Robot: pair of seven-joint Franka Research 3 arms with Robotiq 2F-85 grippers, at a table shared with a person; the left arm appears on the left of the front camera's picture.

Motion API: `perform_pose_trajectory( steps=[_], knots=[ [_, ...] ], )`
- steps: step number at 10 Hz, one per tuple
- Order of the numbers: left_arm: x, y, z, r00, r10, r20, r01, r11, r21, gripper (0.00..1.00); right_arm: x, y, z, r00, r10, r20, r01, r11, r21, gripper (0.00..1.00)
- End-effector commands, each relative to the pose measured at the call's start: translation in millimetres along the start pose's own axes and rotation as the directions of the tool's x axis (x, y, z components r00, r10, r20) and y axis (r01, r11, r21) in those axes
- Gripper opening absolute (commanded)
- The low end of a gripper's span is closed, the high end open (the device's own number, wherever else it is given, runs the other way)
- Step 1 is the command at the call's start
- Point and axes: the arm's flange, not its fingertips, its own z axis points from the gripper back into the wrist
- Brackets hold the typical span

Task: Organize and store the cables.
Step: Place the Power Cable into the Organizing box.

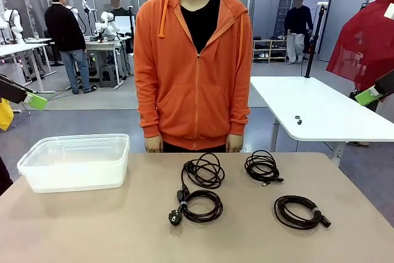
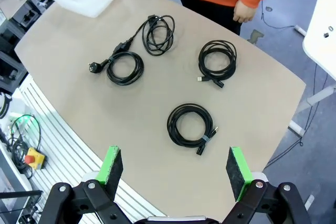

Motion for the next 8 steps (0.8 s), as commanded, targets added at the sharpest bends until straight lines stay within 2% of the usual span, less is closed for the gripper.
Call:
perform_pose_trajectory(
  steps=[1, 8],
  knots=[
    [0.6, -2.6, -2.0, 1.0, -0.022, -0.008, 0.022, 1.0, -0.006, 1.0, -1.2, -0.4, 3.3, 1.0, 0.003, -0.004, -0.003, 1.0, 0.004, 1.0],
    [0.6, -2.6, -2.0, 1.0, -0.022, -0.008, 0.022, 1.0, -0.006, 1.0, -1.2, -0.4, 3.3, 1.0, 0.003, -0.004, -0.003, 1.0, 0.004, 1.0]
  ],
)
